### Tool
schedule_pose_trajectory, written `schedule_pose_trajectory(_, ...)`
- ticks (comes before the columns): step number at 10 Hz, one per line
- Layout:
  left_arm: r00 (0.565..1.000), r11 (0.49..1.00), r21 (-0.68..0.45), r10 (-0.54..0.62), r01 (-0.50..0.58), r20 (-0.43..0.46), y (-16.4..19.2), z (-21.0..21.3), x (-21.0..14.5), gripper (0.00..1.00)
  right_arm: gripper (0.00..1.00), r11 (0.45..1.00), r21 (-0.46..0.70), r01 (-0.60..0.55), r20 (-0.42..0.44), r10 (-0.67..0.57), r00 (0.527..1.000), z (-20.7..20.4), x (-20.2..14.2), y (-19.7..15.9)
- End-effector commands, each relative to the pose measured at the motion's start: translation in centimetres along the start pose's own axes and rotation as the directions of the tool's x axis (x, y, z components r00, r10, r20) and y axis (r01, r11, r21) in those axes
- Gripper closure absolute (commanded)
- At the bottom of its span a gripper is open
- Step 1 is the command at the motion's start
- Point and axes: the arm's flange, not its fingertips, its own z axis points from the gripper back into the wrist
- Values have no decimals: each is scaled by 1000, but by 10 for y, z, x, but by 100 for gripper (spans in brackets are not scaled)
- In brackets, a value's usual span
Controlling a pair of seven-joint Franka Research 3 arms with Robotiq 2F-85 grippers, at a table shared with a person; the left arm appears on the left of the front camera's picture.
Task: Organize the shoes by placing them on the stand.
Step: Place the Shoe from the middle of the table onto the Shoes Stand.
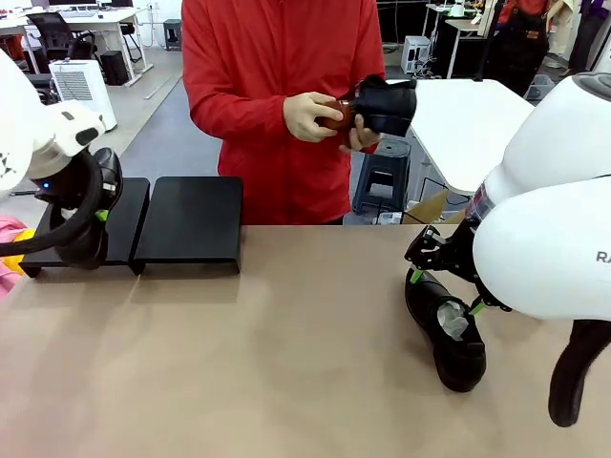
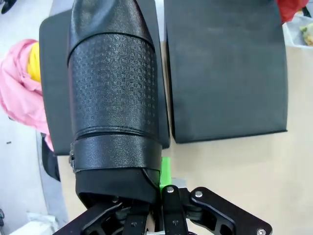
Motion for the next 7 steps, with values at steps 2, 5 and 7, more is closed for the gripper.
schedule_pose_trajectory(2, 1000, 1000, 0, 0, 0, 0, 0, 0, 0, 100, 0, 1000, 11, -4, 3, 4, 1000, -1, 1, 2)
schedule_pose_trajectory(5, 1000, 1000, 0, 0, 0, 0, 0, 0, 0, 100, 0, 1000, 11, -4, 3, 4, 1000, -1, 1, 2)
schedule_pose_trajectory(7, 1000, 1000, -4, 1, -1, -29, -3, -4, -1, 100, 0, 1000, 11, -4, 3, 4, 1000, -1, 1, 2)
